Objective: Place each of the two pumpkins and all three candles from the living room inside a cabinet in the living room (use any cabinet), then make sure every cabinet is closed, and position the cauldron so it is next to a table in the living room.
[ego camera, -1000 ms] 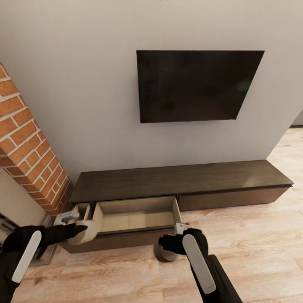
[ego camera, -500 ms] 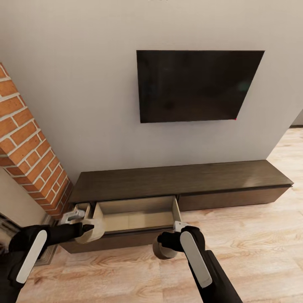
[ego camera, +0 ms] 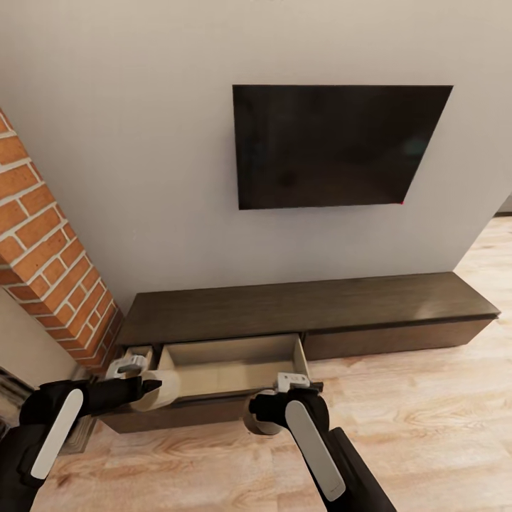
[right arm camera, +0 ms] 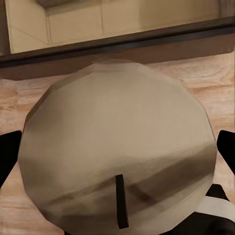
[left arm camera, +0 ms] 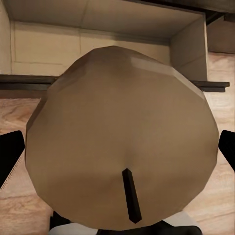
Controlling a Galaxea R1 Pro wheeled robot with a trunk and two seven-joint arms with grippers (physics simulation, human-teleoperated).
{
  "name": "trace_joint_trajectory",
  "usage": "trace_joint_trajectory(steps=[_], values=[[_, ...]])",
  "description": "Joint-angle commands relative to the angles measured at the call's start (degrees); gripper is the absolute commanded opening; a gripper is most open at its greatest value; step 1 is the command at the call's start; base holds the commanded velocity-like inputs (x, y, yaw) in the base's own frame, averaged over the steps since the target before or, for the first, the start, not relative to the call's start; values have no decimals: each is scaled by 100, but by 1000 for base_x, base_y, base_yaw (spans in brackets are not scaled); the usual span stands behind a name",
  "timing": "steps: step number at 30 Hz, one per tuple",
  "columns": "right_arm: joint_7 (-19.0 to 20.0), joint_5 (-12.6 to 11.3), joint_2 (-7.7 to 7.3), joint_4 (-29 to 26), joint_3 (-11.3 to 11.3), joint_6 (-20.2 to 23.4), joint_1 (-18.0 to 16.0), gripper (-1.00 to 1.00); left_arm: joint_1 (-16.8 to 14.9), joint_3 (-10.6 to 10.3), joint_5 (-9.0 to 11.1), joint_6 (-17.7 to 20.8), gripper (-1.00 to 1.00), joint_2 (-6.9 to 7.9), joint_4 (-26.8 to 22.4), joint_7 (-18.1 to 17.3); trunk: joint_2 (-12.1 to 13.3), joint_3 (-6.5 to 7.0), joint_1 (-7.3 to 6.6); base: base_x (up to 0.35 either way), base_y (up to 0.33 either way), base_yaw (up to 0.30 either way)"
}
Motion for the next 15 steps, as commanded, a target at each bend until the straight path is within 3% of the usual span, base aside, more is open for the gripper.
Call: trace_joint_trajectory(steps=[1, 6, 15], values=[[-7, -1, 0, -2, 2, 0, -2, -100, 0, -1, -2, 0, -100, 0, -1, 12, 0, 0, 0, 180, 105, 0], [-13, -10, 0, -100, 4, 2, -6, -100, 0, 1, -2, 0, -100, 0, -1, 12, 0, 14, 0, 57, 33, 58], [-5, -12, 0, -145, 6, 5, -9, -100, 0, 1, -2, 0, -100, -2, -1, 12, 0, 19, 0, 30, 3, 246]])
